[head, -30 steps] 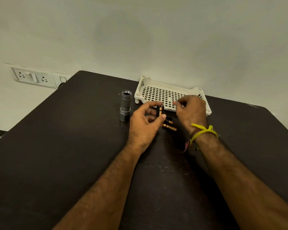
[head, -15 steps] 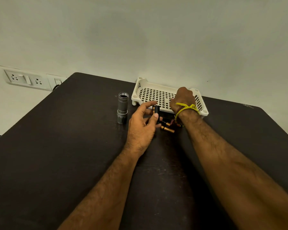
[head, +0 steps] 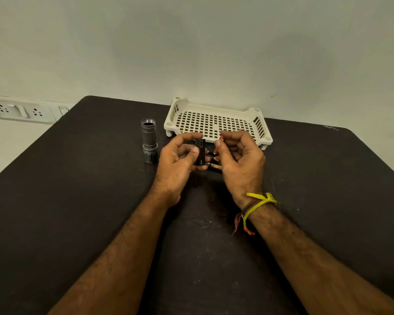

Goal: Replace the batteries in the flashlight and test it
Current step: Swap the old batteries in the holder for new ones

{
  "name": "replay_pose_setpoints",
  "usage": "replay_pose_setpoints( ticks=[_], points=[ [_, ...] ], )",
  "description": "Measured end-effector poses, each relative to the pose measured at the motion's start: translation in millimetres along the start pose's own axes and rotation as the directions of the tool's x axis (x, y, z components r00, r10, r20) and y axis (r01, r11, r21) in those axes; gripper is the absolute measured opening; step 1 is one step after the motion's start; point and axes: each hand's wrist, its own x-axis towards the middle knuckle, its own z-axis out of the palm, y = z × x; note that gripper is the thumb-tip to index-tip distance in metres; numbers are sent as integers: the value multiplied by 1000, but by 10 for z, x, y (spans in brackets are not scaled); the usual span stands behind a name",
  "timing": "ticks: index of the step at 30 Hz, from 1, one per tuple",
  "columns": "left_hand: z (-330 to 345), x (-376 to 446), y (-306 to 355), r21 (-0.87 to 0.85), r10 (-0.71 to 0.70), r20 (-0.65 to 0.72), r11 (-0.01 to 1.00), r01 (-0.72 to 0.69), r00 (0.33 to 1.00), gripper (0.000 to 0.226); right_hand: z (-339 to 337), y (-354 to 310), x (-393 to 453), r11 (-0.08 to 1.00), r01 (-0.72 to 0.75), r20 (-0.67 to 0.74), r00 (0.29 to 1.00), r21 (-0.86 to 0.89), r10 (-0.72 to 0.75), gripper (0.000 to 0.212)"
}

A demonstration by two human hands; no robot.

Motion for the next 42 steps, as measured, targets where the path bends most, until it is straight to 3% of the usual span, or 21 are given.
replay_pose_setpoints(
  ticks=[6, 11, 14, 19, 25, 34, 38, 42],
  points=[
    [-12, 11, -33, 21, 21, -31, 1000, -20, 999, 27, 21, 8, -16, 986, -34, 52, 998, 163, 26, 21],
    [-24, 20, -36, -2, 47, -82, 999, -47, 996, 31, 38, 70, 18, 998, -10, 128, 992, 60, 3, 28],
    [-22, 19, -31, -15, 49, -94, 999, -50, 994, 32, 42, 103, 28, 1000, -2, 137, 991, 2, 2, 21],
    [-19, 15, -21, -12, 62, -100, 998, -63, 993, 32, 26, 97, 33, 990, -92, 154, 985, 103, 76, 11],
    [-4, 2, -7, -13, 72, -109, 997, -74, 991, 32, 24, 69, 31, 969, -144, 111, 986, 199, 124, 15],
    [2, 6, -11, 19, 57, -72, 998, -56, 996, 33, 30, 61, 0, 997, 10, 129, 991, 78, -20, 24],
    [-10, -3, -2, 25, 36, -7, 999, -36, 999, 33, 5, 47, 16, 997, 60, 56, 997, 44, -62, 17],
    [-28, 3, -11, 8, 18, 29, 1000, -19, 999, 32, 4, 45, 17, 984, 160, 83, 985, -80, -153, 12]
  ],
)
